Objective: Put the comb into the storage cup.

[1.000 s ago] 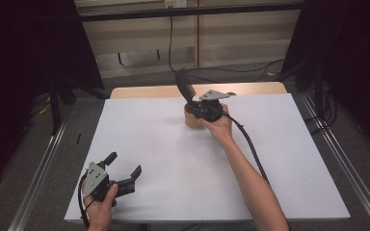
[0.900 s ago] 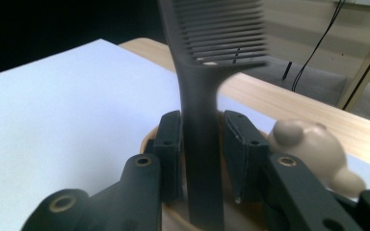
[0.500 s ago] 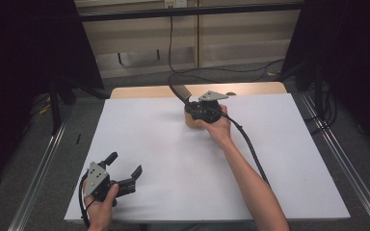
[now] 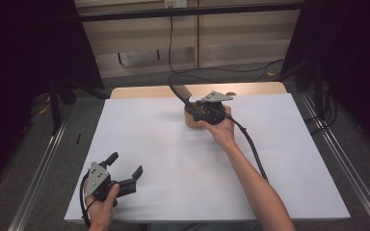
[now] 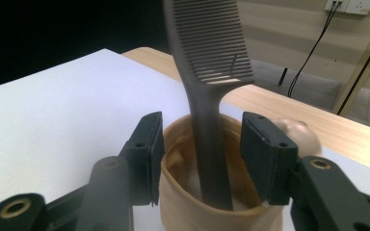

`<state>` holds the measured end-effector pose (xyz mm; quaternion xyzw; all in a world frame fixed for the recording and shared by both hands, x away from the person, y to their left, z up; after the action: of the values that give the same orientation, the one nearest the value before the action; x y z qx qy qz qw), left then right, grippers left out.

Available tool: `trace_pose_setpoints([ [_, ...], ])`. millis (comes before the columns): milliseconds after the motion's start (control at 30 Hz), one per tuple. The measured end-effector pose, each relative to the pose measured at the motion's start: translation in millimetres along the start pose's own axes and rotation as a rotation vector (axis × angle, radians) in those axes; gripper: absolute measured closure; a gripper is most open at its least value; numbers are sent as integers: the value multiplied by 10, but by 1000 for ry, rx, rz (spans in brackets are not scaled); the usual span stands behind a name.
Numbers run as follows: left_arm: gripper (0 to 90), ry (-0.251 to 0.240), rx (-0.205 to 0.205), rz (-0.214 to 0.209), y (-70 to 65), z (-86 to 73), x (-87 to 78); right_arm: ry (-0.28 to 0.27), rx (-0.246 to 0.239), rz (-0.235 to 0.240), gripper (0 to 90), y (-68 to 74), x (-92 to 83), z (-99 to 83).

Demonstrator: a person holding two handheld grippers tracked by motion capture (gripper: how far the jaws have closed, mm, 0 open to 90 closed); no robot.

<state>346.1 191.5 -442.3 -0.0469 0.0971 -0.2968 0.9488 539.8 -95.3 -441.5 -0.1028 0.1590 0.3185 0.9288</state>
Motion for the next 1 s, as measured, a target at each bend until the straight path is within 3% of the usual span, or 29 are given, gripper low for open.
trace_pose_setpoints([
  [367,30,4,-8,-1,-16,-13,18,-40,-3,2,415,-38,-178,120],
  [567,29,7,-8,10,6,-15,26,-50,7,-5,251,-74,-280,121],
  [733,30,16,-6,15,11,-28,38,-57,11,-25,119,-130,-365,119],
  [1000,29,15,-9,14,3,-29,42,-72,30,-95,18,-223,-511,114],
])
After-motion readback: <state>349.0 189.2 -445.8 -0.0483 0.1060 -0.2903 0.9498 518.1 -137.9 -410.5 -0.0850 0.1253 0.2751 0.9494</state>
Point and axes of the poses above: each handheld gripper's, and its own axes: x roughly forward along the jaws, z roughly out of its top, y roughly to its left, the point moved 6 cm from there along x, roughly forward along the jaws, and after that the axes turned 8 degrees about -x, right-handed, at the moved point
